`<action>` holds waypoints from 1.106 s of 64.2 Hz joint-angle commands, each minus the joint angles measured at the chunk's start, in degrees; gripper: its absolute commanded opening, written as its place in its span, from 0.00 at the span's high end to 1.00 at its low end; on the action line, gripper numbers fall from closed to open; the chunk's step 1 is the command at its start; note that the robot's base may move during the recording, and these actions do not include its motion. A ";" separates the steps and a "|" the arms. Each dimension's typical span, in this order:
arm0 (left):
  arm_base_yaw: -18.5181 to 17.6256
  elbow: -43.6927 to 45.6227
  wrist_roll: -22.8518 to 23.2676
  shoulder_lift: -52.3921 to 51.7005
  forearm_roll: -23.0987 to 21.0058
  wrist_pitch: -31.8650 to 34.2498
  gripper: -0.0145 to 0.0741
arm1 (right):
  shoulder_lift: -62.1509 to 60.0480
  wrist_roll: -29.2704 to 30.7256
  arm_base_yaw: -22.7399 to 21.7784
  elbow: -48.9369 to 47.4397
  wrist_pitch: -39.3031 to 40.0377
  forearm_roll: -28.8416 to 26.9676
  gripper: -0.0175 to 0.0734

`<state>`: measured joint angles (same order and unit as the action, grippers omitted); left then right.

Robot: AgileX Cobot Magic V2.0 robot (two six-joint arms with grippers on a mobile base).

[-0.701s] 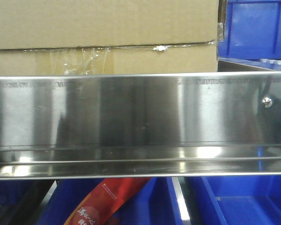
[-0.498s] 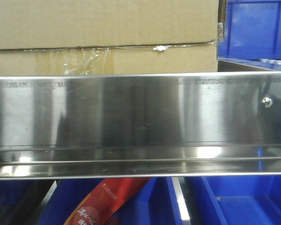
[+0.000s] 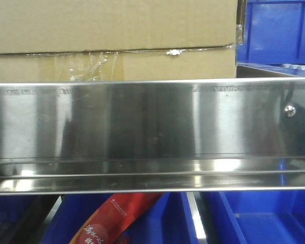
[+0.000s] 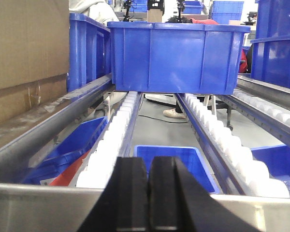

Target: Grab carton from right shelf to conveyor

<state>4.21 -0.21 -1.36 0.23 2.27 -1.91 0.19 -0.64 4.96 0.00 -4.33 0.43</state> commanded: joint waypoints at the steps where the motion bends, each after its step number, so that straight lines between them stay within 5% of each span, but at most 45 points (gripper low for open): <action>1: 0.03 0.21 -0.17 -0.23 0.13 2.77 0.82 | -0.19 0.22 0.16 0.00 3.70 0.32 0.88; 15: 0.03 0.21 -0.17 -0.23 -0.14 6.11 0.82 | -0.19 -0.08 0.16 0.00 5.68 -0.11 0.88; 27: 0.03 0.84 -0.17 -0.23 -4.93 12.98 0.82 | -0.19 -0.41 0.16 -3.52 5.72 -3.36 0.88; 36: 0.03 10.35 -0.17 -0.23 -4.68 2.50 0.80 | -0.19 -0.41 0.16 -13.34 -0.49 -3.36 0.88; 45: 0.03 22.38 -0.17 2.31 -4.52 -9.81 0.68 | 3.39 -0.41 0.16 -23.90 -5.64 -3.41 0.87; 50: 0.03 28.27 -0.17 4.87 -4.52 -15.71 0.58 | 6.50 -0.41 0.16 -28.08 -6.90 -3.80 0.75; 56: 0.03 36.55 -0.17 9.87 -4.94 -21.15 0.44 | 11.10 -0.41 0.16 -32.85 -7.22 -3.80 0.49; 64: 0.03 43.45 -0.17 14.90 -5.19 -20.87 0.37 | 16.04 -0.41 0.16 -34.99 -7.22 -3.80 0.22; 71: 0.03 47.70 -2.25 19.43 -5.71 -24.97 0.37 | 19.63 -0.30 0.23 -35.68 -7.76 -1.09 0.19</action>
<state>4.21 44.26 -1.75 16.32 -2.34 -23.64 17.28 -1.08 4.96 -34.63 -11.94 -2.29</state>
